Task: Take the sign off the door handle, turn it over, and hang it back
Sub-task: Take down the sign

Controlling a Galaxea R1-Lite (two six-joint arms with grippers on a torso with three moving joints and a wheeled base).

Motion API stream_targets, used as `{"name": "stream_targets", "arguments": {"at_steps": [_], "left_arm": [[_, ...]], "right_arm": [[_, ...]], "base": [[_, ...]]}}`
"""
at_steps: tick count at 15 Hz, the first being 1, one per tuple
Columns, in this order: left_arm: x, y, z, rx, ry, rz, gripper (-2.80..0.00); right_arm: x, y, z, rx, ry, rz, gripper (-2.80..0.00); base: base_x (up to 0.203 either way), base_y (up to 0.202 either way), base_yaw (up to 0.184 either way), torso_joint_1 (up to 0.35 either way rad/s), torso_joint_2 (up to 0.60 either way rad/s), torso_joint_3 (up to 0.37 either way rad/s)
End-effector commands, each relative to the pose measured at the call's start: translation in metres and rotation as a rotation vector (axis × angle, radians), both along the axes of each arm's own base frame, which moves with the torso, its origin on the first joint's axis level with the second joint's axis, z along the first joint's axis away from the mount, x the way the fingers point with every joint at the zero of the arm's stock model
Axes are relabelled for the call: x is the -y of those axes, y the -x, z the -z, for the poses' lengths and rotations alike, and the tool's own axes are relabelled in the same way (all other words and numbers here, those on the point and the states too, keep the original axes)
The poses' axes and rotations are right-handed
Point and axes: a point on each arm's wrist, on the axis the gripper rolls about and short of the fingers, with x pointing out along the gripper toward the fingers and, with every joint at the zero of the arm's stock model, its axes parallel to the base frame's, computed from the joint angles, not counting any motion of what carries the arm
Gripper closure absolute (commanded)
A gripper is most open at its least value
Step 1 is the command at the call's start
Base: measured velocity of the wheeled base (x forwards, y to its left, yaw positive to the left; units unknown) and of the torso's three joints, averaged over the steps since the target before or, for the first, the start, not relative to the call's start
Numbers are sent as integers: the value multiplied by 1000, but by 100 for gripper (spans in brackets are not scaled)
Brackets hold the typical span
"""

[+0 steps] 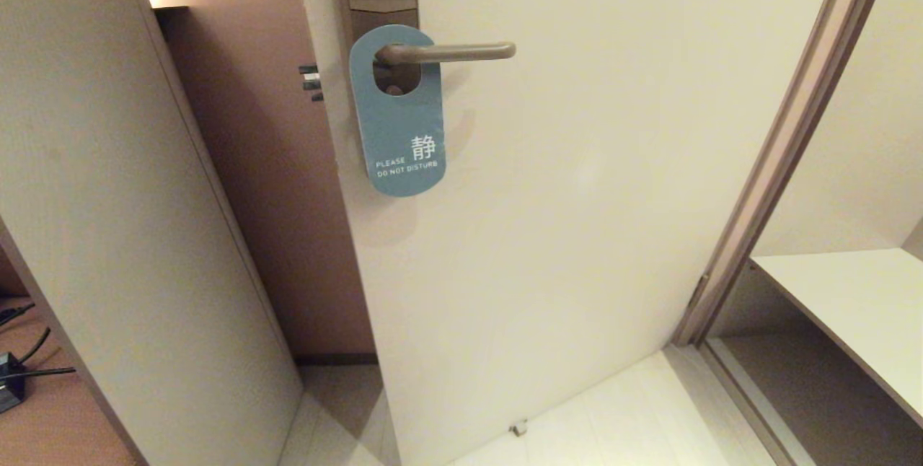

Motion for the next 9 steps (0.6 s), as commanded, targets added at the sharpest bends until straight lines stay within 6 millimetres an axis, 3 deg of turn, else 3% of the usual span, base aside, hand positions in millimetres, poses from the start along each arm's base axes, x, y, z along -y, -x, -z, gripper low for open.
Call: {"name": "stream_targets", "arguments": {"at_steps": [1,7,9], "left_arm": [[0,0,0,0,-3,2,0],[0,1,-2,0,-33,17,0],[0,3,-12,24,-34,28,0]], "right_arm": [[0,0,0,-1,0,-1,0],[0,0,0,-1,0,-1,0],[0,0,0,-1,0,-1,0]], "base": [[0,0,0,0,0,0],[0,0,0,0,0,0],[0,0,0,0,0,0]]}}
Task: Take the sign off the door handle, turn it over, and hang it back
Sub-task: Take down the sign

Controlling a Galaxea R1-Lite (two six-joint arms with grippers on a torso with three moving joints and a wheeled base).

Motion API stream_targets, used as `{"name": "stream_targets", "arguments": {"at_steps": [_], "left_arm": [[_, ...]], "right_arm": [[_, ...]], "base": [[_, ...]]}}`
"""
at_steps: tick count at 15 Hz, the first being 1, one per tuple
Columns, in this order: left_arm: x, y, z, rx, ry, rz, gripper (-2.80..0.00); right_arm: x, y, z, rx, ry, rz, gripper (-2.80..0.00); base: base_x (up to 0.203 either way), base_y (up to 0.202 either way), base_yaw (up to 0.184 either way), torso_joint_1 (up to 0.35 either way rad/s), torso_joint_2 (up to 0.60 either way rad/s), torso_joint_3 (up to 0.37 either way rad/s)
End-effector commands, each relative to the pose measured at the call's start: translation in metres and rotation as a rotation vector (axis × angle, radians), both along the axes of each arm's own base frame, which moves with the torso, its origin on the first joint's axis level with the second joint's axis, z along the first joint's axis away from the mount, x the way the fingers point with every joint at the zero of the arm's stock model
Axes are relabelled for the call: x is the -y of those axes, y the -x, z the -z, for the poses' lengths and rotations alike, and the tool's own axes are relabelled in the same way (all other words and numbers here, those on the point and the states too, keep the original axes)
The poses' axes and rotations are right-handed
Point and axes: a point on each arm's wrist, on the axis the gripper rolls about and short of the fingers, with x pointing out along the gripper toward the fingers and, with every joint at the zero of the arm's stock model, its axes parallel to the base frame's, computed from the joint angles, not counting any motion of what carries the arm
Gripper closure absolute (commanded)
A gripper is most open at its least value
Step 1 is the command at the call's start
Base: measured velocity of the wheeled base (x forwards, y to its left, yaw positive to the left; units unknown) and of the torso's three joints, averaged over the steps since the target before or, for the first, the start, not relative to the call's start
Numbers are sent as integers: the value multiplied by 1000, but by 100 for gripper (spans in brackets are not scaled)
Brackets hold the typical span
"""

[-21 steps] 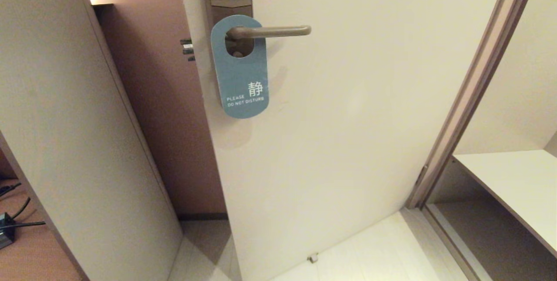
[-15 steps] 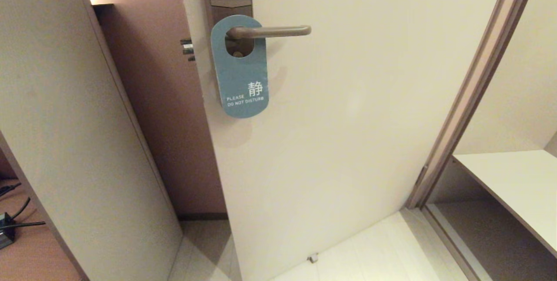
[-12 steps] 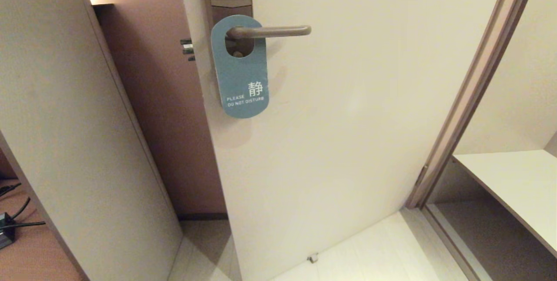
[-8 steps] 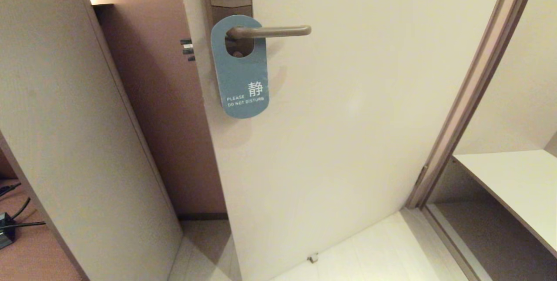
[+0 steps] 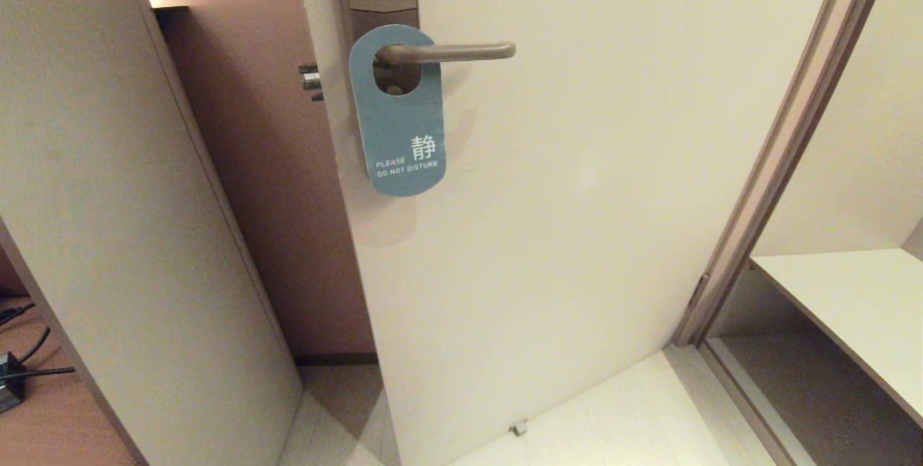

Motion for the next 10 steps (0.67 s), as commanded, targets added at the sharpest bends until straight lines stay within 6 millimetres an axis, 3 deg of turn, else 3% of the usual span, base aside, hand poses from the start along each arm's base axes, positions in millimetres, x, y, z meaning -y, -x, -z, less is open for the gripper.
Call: {"name": "stream_targets", "arguments": {"at_steps": [1,4,8,10], "left_arm": [[0,1,-15,6,1,7,0],[0,-6,-58,-39,11,16,0],[0,-32,-116,-77,18,18,0],[0,-45,-134,-93,19,15,0]], "right_arm": [[0,0,0,-1,1,-1,0],[0,0,0,-1,1,-1,0],[0,0,0,-1,1,0,0],[0,0,0,-1,1,-1,0]], "base": [[0,0,0,0,0,0],[0,0,0,0,0,0],[0,0,0,0,0,0],[0,0,0,0,0,0]]}}
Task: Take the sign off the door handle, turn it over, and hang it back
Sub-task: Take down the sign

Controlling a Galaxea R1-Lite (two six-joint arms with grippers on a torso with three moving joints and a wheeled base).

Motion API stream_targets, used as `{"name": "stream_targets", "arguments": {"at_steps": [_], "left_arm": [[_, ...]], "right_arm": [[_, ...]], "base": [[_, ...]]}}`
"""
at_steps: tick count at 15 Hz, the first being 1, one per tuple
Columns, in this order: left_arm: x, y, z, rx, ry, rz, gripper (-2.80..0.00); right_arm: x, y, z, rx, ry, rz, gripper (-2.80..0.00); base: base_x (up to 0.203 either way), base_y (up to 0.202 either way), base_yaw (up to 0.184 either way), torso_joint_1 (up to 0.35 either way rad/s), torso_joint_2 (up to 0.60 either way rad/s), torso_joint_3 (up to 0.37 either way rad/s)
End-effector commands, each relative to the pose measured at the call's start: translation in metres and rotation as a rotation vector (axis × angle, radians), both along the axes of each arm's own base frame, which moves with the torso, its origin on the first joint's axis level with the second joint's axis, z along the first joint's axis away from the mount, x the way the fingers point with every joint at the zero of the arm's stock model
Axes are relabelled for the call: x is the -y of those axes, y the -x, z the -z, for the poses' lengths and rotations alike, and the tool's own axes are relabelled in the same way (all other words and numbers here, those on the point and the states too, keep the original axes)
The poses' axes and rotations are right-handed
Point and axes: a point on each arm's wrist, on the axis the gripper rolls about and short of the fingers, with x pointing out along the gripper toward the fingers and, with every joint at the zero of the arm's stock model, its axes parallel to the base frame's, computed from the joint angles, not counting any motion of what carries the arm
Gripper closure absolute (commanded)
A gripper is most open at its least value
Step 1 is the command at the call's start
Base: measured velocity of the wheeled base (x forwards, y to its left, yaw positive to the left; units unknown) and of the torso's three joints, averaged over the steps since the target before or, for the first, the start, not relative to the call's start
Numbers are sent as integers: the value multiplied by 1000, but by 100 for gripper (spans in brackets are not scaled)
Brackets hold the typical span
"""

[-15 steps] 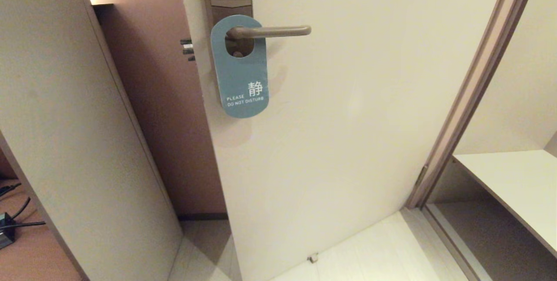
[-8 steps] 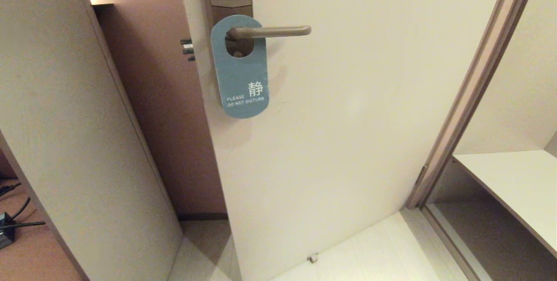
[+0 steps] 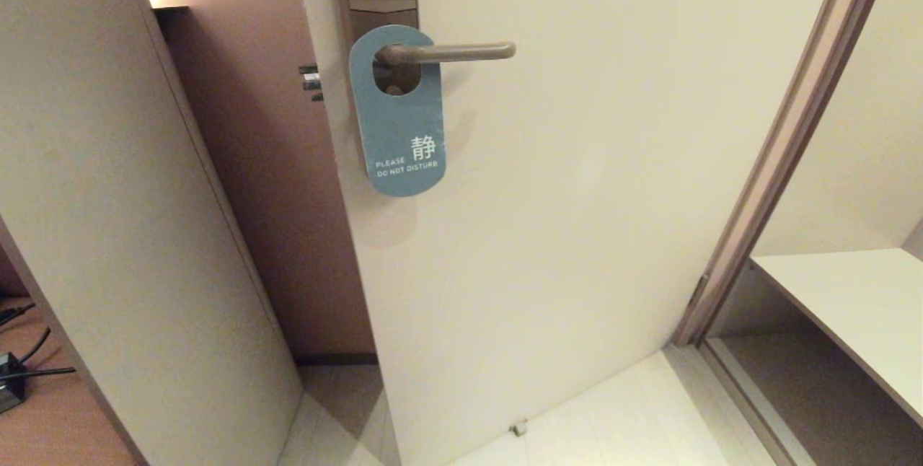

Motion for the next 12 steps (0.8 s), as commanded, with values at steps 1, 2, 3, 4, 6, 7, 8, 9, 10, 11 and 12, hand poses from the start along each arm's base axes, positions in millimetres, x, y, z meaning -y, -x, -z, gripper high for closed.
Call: {"name": "stream_targets", "arguments": {"at_steps": [1,2,3,4,6,7,8,9,10,11,12], "left_arm": [[0,-24,-13,-73,-3,-2,0],[0,-29,-17,-79,-4,3,0],[1,-35,-21,-89,-1,13,0],[1,-44,-25,-104,7,29,0],[2,-67,-33,-114,45,70,0],[3,-80,-37,-110,70,106,0],[5,-94,-40,-107,90,151,0],[6,-106,-42,-109,102,197,0],[7,-117,-44,-114,111,259,0],[9,-128,-47,-124,118,322,0],[10,-137,-50,-133,124,381,0]], "right_arm": [[0,0,0,-1,0,0,0],[0,0,0,-1,0,-1,0],[0,0,0,1,0,-1,0],[0,0,0,-1,0,-1,0],[0,0,0,-1,0,-1,0],[0,0,0,-1,0,-1,0],[0,0,0,-1,0,-1,0],[0,0,0,1,0,-1,0],[0,0,0,0,0,0,0],[0,0,0,-1,0,-1,0],[0,0,0,-1,0,1,0]], "base": [[0,0,0,0,0,0],[0,0,0,0,0,0],[0,0,0,0,0,0],[0,0,0,0,0,0],[0,0,0,0,0,0],[0,0,0,0,0,0],[0,0,0,0,0,0],[0,0,0,0,0,0],[0,0,0,0,0,0],[0,0,0,0,0,0],[0,0,0,0,0,0]]}}
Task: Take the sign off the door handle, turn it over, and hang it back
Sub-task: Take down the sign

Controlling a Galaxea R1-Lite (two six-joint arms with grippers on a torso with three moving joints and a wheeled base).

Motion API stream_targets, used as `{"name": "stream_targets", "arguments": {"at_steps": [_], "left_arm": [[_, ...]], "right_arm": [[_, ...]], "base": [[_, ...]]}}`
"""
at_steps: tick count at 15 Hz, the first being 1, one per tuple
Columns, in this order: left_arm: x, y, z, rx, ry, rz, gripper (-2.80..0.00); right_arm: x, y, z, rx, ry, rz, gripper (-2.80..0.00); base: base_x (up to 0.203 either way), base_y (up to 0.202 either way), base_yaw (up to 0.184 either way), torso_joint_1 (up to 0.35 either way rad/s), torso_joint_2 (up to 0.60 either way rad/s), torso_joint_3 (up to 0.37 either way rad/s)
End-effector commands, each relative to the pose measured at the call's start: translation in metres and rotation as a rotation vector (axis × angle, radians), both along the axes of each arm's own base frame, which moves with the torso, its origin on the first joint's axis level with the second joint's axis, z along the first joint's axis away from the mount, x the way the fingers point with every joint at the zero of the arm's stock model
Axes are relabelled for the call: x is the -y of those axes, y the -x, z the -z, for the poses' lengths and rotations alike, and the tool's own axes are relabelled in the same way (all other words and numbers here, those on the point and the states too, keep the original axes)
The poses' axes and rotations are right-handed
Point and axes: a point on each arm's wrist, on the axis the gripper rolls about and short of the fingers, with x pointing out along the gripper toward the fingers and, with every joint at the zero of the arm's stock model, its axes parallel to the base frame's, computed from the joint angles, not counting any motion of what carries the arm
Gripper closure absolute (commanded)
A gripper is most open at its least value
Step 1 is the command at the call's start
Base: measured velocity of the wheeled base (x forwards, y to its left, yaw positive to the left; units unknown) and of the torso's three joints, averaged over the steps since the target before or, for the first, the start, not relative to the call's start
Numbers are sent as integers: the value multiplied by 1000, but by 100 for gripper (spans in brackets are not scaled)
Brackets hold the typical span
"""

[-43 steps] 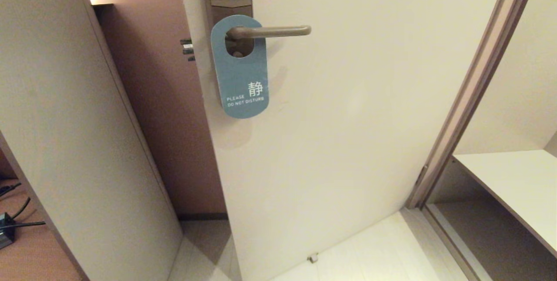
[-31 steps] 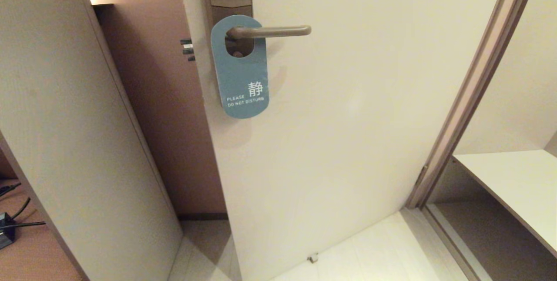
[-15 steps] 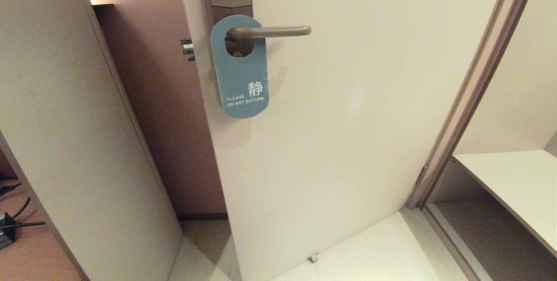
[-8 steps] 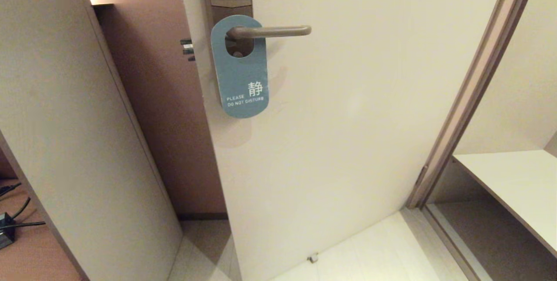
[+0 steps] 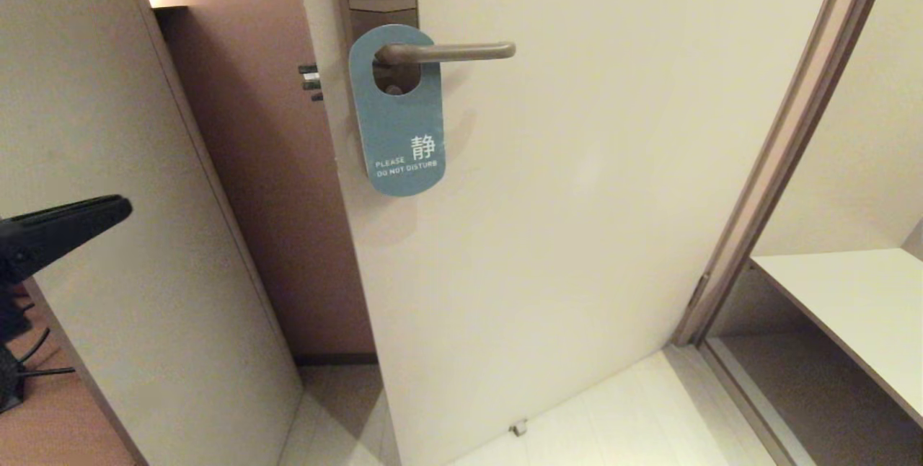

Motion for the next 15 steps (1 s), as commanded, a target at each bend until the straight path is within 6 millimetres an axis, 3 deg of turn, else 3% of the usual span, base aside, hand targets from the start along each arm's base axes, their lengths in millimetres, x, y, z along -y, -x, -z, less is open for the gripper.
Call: {"name": "stream_targets", "arguments": {"at_steps": [1,9,15], "left_arm": [[2,-30,3,-71,11,101,0],[10,-92,3,-49,44,481,0],[20,-123,6,-70,46,564,0]], "right_arm": [[0,0,0,0,1,-1,0],[0,0,0,0,1,0,0],[0,0,0,0,1,-1,0]], "base": [[0,0,0,0,0,0],[0,0,0,0,0,0],[0,0,0,0,0,0]]}}
